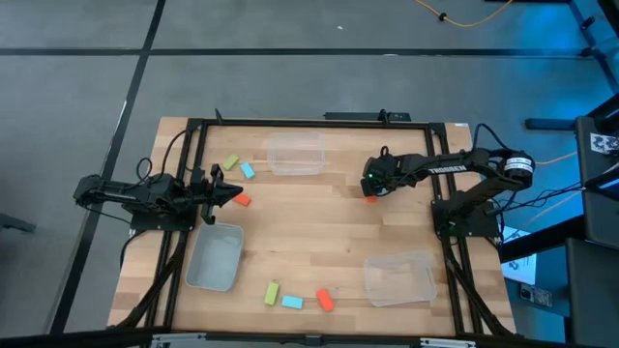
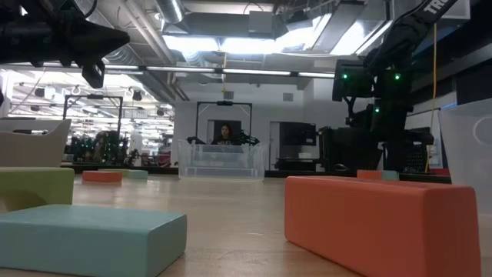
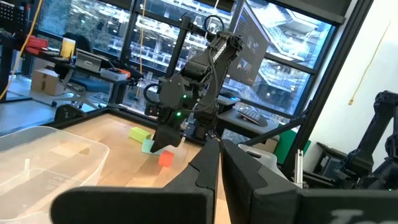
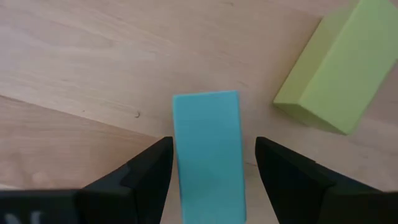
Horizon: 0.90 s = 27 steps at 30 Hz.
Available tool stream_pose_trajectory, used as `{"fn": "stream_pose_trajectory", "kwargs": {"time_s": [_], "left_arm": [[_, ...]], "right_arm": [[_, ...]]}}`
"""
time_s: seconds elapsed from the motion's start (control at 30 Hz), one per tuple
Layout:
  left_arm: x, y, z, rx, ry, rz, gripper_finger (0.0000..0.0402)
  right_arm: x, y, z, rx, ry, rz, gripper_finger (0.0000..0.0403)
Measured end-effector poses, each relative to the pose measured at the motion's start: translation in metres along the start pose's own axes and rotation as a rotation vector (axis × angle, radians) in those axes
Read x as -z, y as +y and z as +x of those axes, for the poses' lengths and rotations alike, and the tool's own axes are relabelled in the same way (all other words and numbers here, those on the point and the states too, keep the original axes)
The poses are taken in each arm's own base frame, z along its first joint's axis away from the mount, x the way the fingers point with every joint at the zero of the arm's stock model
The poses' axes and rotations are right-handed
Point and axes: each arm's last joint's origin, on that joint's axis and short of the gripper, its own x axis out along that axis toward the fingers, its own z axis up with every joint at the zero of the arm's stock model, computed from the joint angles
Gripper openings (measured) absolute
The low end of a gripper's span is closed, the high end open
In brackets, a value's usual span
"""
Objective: Sort & place blocks by color
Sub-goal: Put the top right light blue half pillar block into the bottom right transparent bin
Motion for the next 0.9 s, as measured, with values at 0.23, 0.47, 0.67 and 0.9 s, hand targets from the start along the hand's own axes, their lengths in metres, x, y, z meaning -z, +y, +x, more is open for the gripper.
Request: {"fn": "stream_pose_trajectory", "kwargs": {"time_s": [0.23,0.47,0.67,0.9], "left_arm": [[0.0,0.0,0.0,0.0,0.0,0.0,0.0011],[0.0,0.0,0.0,0.0,0.0,0.0,0.0011],[0.0,0.0,0.0,0.0,0.0,0.0,0.0011],[0.0001,0.0001,0.0,0.0,0.001,0.0,0.0011]], "right_arm": [[-0.0006,-0.0002,-0.0001,0.01,-0.015,0.001,0.0212],[-0.0006,-0.0003,-0.0001,0.01,-0.014,0.001,0.0179],[-0.0007,-0.0001,-0.0005,0.006,-0.011,-0.002,0.0138],[0.0013,-0.0026,-0.0023,0.022,0.012,-0.033,0.0138]]}}
